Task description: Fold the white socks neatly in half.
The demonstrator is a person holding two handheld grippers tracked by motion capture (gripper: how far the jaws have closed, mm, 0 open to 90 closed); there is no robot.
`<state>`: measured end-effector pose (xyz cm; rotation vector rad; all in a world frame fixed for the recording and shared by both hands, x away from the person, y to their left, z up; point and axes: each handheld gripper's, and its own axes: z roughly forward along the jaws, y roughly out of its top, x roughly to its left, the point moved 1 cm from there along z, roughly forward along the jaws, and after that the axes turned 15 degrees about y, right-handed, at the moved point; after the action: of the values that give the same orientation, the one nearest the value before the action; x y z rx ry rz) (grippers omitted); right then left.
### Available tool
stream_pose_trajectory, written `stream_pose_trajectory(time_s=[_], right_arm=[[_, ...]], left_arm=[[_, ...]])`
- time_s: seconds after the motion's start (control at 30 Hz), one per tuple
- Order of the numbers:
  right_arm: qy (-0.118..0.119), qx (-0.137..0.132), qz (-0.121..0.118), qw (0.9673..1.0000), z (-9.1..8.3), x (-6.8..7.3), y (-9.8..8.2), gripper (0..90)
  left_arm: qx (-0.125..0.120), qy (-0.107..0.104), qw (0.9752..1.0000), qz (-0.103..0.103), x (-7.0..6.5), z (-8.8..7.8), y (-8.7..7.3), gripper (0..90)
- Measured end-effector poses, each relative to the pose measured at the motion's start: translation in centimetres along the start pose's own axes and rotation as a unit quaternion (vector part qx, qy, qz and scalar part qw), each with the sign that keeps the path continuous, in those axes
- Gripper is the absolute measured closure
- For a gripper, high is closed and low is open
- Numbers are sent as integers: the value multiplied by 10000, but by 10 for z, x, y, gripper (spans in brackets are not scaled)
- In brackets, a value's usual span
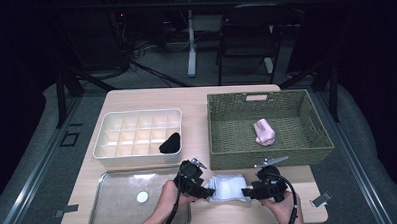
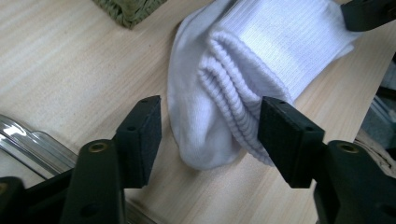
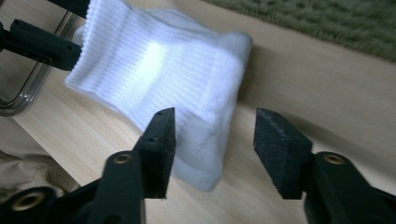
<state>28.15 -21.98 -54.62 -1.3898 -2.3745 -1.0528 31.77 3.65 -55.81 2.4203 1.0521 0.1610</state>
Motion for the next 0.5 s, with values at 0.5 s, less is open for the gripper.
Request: stream_pose_trajectory(time_s=[0.5], right_arm=[[-57, 236, 49, 9997, 21, -5, -3, 623]], left_arm=[[126, 29, 9997, 204, -1, 6, -4, 580]])
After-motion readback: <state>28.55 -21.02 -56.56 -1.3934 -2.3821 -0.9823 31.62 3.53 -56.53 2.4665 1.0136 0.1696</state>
